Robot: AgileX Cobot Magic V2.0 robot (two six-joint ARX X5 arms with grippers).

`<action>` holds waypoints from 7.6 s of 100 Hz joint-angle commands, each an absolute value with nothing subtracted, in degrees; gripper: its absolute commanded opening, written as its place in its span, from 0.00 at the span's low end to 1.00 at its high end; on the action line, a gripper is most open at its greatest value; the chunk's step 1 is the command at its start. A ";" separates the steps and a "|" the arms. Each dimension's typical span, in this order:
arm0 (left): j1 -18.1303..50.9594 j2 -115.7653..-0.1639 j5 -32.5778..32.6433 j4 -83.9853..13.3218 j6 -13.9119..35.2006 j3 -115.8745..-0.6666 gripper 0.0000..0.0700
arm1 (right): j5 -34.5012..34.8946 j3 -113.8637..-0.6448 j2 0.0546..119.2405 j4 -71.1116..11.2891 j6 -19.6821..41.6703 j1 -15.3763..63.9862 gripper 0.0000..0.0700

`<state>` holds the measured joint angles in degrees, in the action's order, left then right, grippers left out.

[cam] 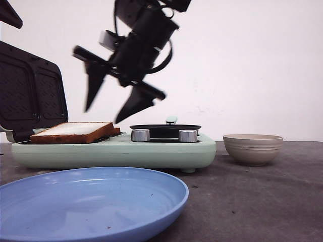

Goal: Make breakfast with bread and shrimp
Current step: 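Raise the right gripper and move it back toward the shrimp bowl, then move the left gripper to the press lid handle and grasp it, then pull the press lid down over the bread with the left gripper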

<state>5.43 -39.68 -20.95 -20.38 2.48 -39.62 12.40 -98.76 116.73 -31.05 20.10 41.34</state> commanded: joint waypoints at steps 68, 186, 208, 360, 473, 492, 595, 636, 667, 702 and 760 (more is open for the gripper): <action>5.54 -39.88 -20.99 -20.12 2.00 -40.01 0.51 | 7.35 -100.18 100.38 -39.22 5.74 30.46 0.55; 5.54 -39.88 -21.02 -20.14 0.75 -40.01 0.51 | 5.04 -41.67 60.64 -7.16 4.10 29.76 0.48; 5.54 -39.88 -21.02 -20.25 0.95 -40.01 0.51 | 2.26 -33.93 51.09 -6.92 5.23 29.74 0.48; -18.57 -44.38 -29.45 -9.61 47.31 -45.39 0.74 | 1.45 -30.20 44.84 -13.80 5.30 29.76 0.48; -22.30 -76.25 -37.54 22.50 67.16 -45.39 0.72 | 1.45 -30.20 44.88 -14.74 5.63 29.76 0.48; -22.09 -77.43 -37.36 22.63 67.11 -45.39 0.67 | 1.48 -30.20 44.88 -15.07 5.63 29.76 0.48; -18.72 -81.69 -35.81 29.87 68.62 -45.39 0.17 | 1.45 -30.20 44.88 -15.18 7.11 29.76 0.48; -18.39 -81.69 -36.25 29.87 67.66 -45.39 0.00 | 1.43 -30.20 44.88 -15.20 7.11 29.76 0.48; -14.15 -81.69 -37.26 29.61 61.82 -45.39 0.00 | 1.43 -30.20 44.88 -15.20 7.09 29.76 0.48; -7.31 -81.69 -34.54 23.68 51.66 -45.39 0.00 | 1.45 -30.20 44.88 -15.20 7.11 29.76 0.48; 2.70 -81.69 -27.97 15.86 39.99 -45.39 0.00 | 1.43 -30.20 44.88 -15.33 7.11 29.76 0.48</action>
